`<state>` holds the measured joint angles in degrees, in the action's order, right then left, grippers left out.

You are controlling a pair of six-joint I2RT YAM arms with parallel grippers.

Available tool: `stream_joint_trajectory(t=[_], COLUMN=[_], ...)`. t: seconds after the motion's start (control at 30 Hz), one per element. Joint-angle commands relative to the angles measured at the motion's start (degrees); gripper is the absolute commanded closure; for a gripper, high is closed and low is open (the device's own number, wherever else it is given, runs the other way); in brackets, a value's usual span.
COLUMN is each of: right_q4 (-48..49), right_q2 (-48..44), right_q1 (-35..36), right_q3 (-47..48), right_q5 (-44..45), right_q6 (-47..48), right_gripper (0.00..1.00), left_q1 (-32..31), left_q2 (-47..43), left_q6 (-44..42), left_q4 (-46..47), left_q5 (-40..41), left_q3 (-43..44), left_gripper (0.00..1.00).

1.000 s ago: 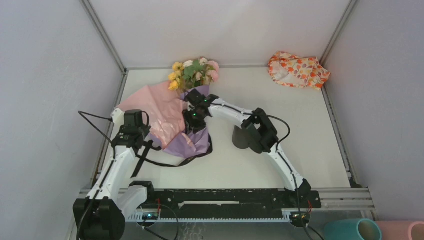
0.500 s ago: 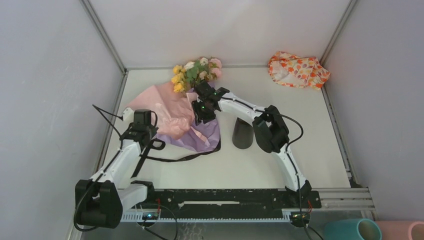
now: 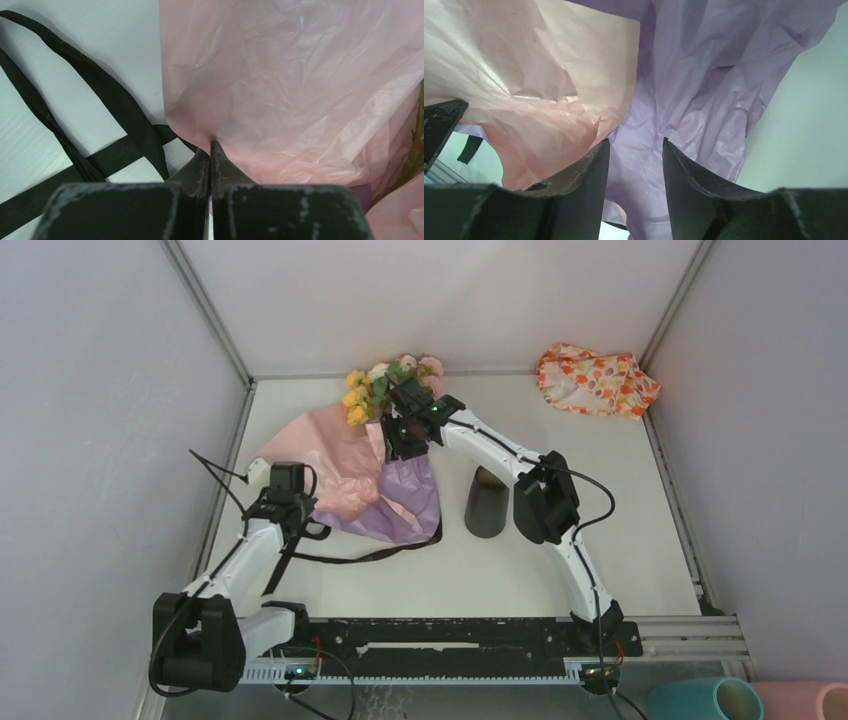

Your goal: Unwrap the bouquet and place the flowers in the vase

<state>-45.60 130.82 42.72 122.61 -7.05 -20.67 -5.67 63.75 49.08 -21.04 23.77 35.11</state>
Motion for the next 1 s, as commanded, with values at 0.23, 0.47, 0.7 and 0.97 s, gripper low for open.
stream_joint_trajectory(t=[0.23,0.47,0.7,0.97], right_q4=[-3.65,-2.71,-3.86,-7.01], right_q2=[0.62,-1.12,2.43,6.43], right_q1=[3.05,4.49,4.05,3.50], right_q3=[4.67,2.83,6.98,11.74], right_q5=[3.27,3.60,0.73,1.95], right_q6=[0.05,-0.18,-1.40,-2.02], right_gripper=[0.49,0.48,0.49,0.51], left_q1=[-0.04,-0.10,-0.11,-0.13], left_q2=[0.39,0.95,0.64,1.55], left_q6=[-1.62,-1.71,-1.86,-2.15], left_q4=[3.60,4.21,4.46,5.29], left_q5=[-0.70,-1.00,-1.04,-1.90], left_q3=[-1.04,-1.11,-1.54,-1.54], left_gripper=[0.99,0.99,0.99,0.99])
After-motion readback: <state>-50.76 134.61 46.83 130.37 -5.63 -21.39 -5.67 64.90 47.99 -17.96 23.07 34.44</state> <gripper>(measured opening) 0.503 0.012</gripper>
